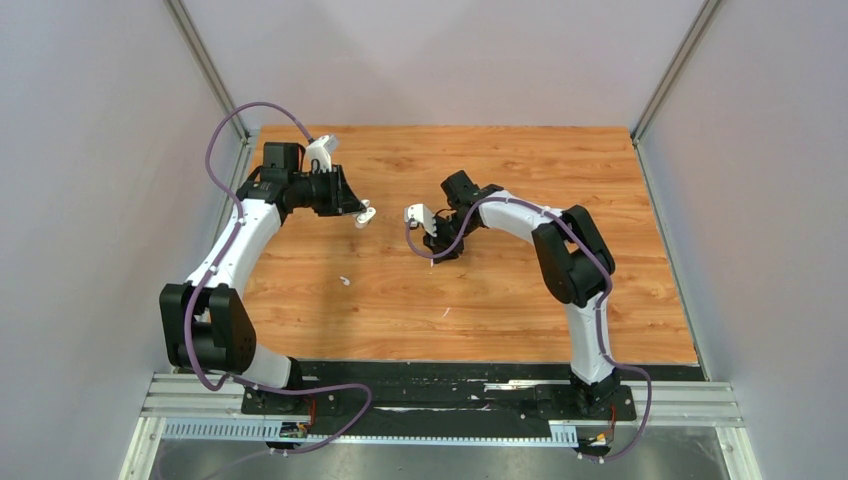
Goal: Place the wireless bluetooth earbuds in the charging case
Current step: Pick up the earbud from the center of the board.
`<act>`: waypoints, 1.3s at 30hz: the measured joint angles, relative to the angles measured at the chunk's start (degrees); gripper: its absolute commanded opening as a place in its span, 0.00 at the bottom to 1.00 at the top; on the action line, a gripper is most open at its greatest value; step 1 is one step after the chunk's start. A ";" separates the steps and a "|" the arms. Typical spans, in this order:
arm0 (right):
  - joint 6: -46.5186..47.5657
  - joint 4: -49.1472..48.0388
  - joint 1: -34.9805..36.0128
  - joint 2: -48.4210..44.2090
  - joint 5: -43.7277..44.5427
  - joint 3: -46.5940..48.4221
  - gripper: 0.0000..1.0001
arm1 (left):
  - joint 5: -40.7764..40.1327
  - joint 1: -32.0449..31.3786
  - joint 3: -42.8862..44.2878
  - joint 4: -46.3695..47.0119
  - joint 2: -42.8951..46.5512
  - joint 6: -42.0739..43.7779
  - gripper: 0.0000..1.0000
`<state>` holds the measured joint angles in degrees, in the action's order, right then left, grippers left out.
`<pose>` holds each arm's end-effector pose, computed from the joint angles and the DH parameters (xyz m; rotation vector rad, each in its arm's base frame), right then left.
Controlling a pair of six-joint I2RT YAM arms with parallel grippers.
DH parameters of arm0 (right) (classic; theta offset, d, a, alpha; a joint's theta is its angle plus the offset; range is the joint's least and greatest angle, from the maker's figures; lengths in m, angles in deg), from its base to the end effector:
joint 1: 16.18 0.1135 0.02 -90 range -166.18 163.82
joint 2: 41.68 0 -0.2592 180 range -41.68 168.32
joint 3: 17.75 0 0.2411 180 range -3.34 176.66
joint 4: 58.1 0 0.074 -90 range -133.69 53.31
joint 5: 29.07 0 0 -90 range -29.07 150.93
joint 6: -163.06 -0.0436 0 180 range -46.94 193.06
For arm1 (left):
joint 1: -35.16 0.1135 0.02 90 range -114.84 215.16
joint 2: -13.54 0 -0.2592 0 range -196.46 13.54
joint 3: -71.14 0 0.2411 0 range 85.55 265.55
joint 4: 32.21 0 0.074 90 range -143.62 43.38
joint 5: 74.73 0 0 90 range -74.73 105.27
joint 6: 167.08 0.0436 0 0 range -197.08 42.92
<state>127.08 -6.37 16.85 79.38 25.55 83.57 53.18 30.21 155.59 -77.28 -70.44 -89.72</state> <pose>0.3346 0.2476 0.1502 -1.9037 1.8063 0.7440 0.3076 -0.0535 0.2971 0.1754 2.3160 -0.9274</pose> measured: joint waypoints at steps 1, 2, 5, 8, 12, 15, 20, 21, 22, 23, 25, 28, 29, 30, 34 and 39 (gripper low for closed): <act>0.11 -0.11 0.04 -0.02 0.17 -0.02 0.17 | 0.00 0.00 -0.02 0.02 0.00 -0.02 0.00; 0.04 -0.09 0.04 -0.07 0.17 -0.04 0.10 | 0.00 0.00 -0.02 0.00 0.00 -0.02 0.00; -0.15 -0.22 0.15 -0.24 0.42 -0.20 0.03 | 0.02 0.00 -0.02 0.04 0.00 -0.04 0.00; -0.66 -0.44 0.24 -0.42 0.79 -0.31 0.00 | 0.02 0.00 -0.09 0.24 0.00 -0.22 0.00; -1.77 -2.08 0.66 -2.32 4.09 -1.92 0.00 | -0.24 -0.04 -0.15 1.18 -0.13 -1.62 0.00; -3.04 -4.85 0.85 -6.62 7.30 -4.83 0.00 | -1.05 -0.68 0.00 2.40 -1.27 -3.39 0.00; -4.52 -19.65 1.51 -22.12 13.22 -14.03 0.00 | -2.16 -4.11 3.28 3.85 -7.58 -6.73 0.00; -4.33 -24.81 1.86 -25.73 14.53 -16.59 0.00 | -2.19 -5.03 4.13 4.20 -8.98 -7.63 0.00; -3.72 -30.40 2.45 -29.03 15.93 -19.26 0.00 | -2.12 -5.84 4.79 4.55 -10.10 -8.26 0.00; -2.67 -36.24 3.34 -31.89 17.18 -21.94 0.00 | -2.10 -6.51 5.31 4.98 -10.93 -8.98 0.00; 0.07 -47.54 5.92 -35.56 19.21 -26.86 0.00 | -1.79 -7.85 6.40 5.44 -12.35 -10.34 0.00; 4.26 -59.78 9.35 -36.41 20.92 -32.52 0.00 | -0.81 -9.22 8.48 6.21 -14.27 -11.89 0.00; 5.57 -62.23 10.51 -36.06 21.07 -34.21 0.00 | -0.46 -9.49 9.20 6.45 -14.78 -12.28 0.00; 6.51 -63.69 11.30 -35.65 21.22 -35.34 0.00 | -0.07 -9.79 9.88 6.64 -15.23 -12.70 0.00; 9.40 -67.54 11.89 -33.99 22.12 -36.74 0.00 | 1.38 -10.38 11.58 7.39 -15.78 -13.90 0.00; 12.17 -72.43 11.87 -33.51 23.58 -36.94 0.00 | 2.36 -10.45 11.89 7.82 -15.78 -14.56 0.00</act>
<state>139.26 -78.80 28.72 45.87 49.14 46.64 55.54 19.76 167.48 -69.45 -86.22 -104.28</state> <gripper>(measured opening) 0.103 0.315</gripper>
